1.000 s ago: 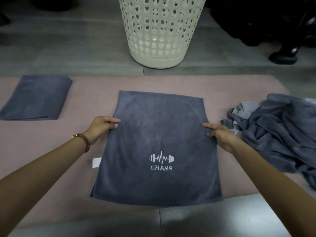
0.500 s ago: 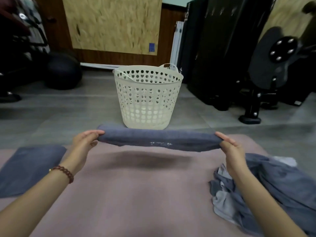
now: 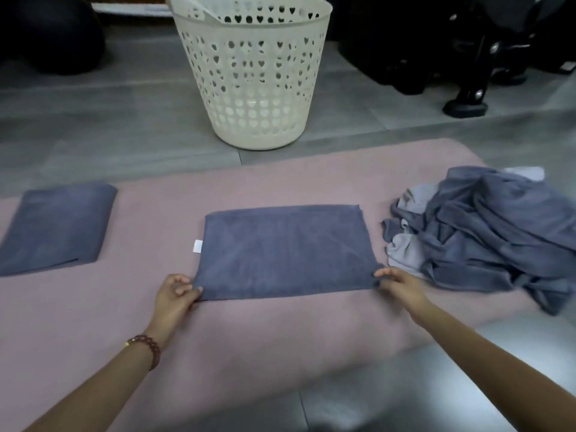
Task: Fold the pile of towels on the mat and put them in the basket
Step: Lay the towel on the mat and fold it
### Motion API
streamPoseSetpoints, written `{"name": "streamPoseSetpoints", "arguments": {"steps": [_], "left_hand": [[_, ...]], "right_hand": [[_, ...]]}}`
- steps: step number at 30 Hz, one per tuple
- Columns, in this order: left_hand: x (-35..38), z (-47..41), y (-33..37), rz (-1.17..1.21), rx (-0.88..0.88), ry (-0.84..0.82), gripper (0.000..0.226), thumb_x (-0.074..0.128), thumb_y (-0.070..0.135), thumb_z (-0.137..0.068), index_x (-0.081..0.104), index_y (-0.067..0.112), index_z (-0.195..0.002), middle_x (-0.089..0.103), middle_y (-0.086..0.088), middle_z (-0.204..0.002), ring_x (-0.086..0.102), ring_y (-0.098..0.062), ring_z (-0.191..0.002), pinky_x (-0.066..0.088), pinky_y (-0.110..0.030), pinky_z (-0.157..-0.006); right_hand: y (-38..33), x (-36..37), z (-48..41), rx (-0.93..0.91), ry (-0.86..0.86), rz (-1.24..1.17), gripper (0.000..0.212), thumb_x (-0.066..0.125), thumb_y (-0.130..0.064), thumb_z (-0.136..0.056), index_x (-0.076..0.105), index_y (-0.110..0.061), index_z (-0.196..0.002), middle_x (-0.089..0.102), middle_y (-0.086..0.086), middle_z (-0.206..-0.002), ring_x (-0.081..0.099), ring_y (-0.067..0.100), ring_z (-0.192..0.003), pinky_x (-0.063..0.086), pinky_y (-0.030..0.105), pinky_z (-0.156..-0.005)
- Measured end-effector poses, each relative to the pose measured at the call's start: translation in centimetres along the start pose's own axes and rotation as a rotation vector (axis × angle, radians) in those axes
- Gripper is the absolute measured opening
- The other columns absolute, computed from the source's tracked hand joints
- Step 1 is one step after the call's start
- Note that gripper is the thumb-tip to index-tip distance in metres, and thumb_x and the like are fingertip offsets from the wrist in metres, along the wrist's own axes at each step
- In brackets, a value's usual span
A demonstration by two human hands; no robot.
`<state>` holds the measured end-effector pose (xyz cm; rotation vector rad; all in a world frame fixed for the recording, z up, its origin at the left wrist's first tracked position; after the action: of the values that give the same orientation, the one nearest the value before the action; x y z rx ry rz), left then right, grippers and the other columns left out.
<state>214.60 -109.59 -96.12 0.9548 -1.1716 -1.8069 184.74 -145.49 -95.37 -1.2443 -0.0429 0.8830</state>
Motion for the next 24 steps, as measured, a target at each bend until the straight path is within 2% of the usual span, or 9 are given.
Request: {"name": "streamPoseSetpoints", "arguments": {"steps": [2, 4, 7, 9, 13, 16, 18, 20, 24], "left_hand": [[0.1, -0.2, 0.3, -0.059, 0.029, -0.008, 0.031, 0.058, -0.009, -0.086, 0.041, 0.017, -0.080, 0.049, -0.002, -0.058, 0.046, 0.002, -0.040, 0.041, -0.014, -0.047], [0.4, -0.3, 0.6, -0.143, 0.056, -0.018, 0.023, 0.058, -0.005, -0.087, 0.043, 0.013, -0.088, 0.050, -0.001, -0.061, 0.050, 0.003, -0.047, 0.041, -0.012, -0.052], [0.5, 0.2, 1.6, -0.131, 0.065, -0.033, 0.018, 0.057, 0.000, -0.089, 0.045, 0.007, -0.102, 0.054, -0.005, -0.075, 0.052, -0.010, -0.065, 0.043, -0.009, -0.054], [0.1, 0.7, 2.0, -0.110, 0.010, -0.045, 0.011, 0.057, 0.007, -0.091, 0.050, 0.012, -0.097, 0.054, -0.004, -0.079, 0.050, -0.012, -0.060, 0.041, -0.008, -0.045], [-1.5, 2.5, -0.1, -0.225, -0.104, -0.144, 0.013, 0.057, 0.004, -0.090, 0.052, 0.011, -0.100, 0.055, -0.003, -0.074, 0.049, 0.003, -0.040, 0.038, -0.010, -0.038], [-3.1, 3.9, -2.2, -0.327, -0.190, -0.172, 0.013, 0.056, -0.001, -0.090, 0.052, 0.011, -0.096, 0.054, -0.007, -0.074, 0.048, 0.003, -0.037, 0.035, -0.011, -0.036], [-3.5, 4.3, -3.4, -0.365, -0.215, -0.178, 0.016, 0.057, -0.003, -0.088, 0.051, 0.011, -0.091, 0.055, -0.013, -0.080, 0.053, 0.000, -0.043, 0.037, -0.011, -0.038], [-3.4, 4.4, -3.8, -0.363, -0.194, -0.142, 0.017, 0.060, -0.002, -0.087, 0.049, 0.008, -0.096, 0.057, -0.013, -0.084, 0.057, -0.009, -0.054, 0.042, -0.010, -0.043], [-2.1, 3.2, -2.0, -0.304, -0.092, -0.018, 0.027, 0.063, 0.007, -0.087, 0.046, 0.010, -0.107, 0.057, -0.008, -0.081, 0.055, -0.014, -0.063, 0.045, -0.010, -0.047]], "right_hand": [[-0.6, 0.3, -0.5, 0.025, 0.047, -0.054, 0.018, 0.060, 0.004, -0.086, 0.049, -0.009, -0.089, 0.053, 0.008, -0.085, 0.049, 0.015, -0.071, 0.040, 0.004, -0.055], [-0.9, 0.1, -1.3, 0.026, 0.100, -0.034, 0.025, 0.068, -0.004, -0.083, 0.044, -0.012, -0.085, 0.053, 0.008, -0.088, 0.053, 0.020, -0.079, 0.044, 0.014, -0.068], [-1.7, -0.4, -1.3, 0.026, 0.076, -0.013, 0.028, 0.066, -0.004, -0.085, 0.044, -0.014, -0.071, 0.054, 0.009, -0.088, 0.052, 0.019, -0.076, 0.042, 0.007, -0.055], [-2.6, -0.7, -0.7, 0.023, -0.047, 0.012, 0.018, 0.063, -0.003, -0.087, 0.048, -0.010, -0.078, 0.057, 0.010, -0.092, 0.055, 0.021, -0.082, 0.043, 0.005, -0.055], [-1.9, -1.7, 1.2, 0.053, -0.450, 0.292, 0.017, 0.068, -0.012, -0.084, 0.060, -0.006, -0.099, 0.063, 0.007, -0.095, 0.057, 0.019, -0.090, 0.044, 0.023, -0.077], [0.6, -2.0, 3.5, 0.226, -0.752, 0.299, 0.027, 0.074, -0.013, -0.077, 0.062, -0.002, -0.099, 0.056, 0.005, -0.083, 0.051, 0.011, -0.073, 0.040, 0.018, -0.066], [2.1, -1.9, 4.3, 0.319, -0.853, 0.307, 0.054, 0.078, -0.022, -0.060, 0.059, 0.001, -0.106, 0.049, 0.011, -0.082, 0.046, 0.011, -0.066, 0.038, 0.017, -0.059], [3.2, -1.5, 4.2, 0.354, -0.823, 0.296, 0.070, 0.078, -0.024, -0.053, 0.057, 0.004, -0.114, 0.052, 0.014, -0.091, 0.050, 0.013, -0.070, 0.042, 0.018, -0.061], [1.2, -0.1, 2.9, 0.293, -0.594, 0.058, 0.021, 0.065, -0.017, -0.085, 0.063, -0.004, -0.102, 0.068, 0.010, -0.102, 0.064, 0.022, -0.092, 0.050, 0.025, -0.077]]}}
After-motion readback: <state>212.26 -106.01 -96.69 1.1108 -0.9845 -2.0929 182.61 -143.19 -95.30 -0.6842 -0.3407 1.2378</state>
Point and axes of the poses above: each hand's wrist, its own z-axis away from the middle knuckle, its own x-axis out of the palm, y = z × x, the point moved 6 cm from there along -z, towards the middle knuckle
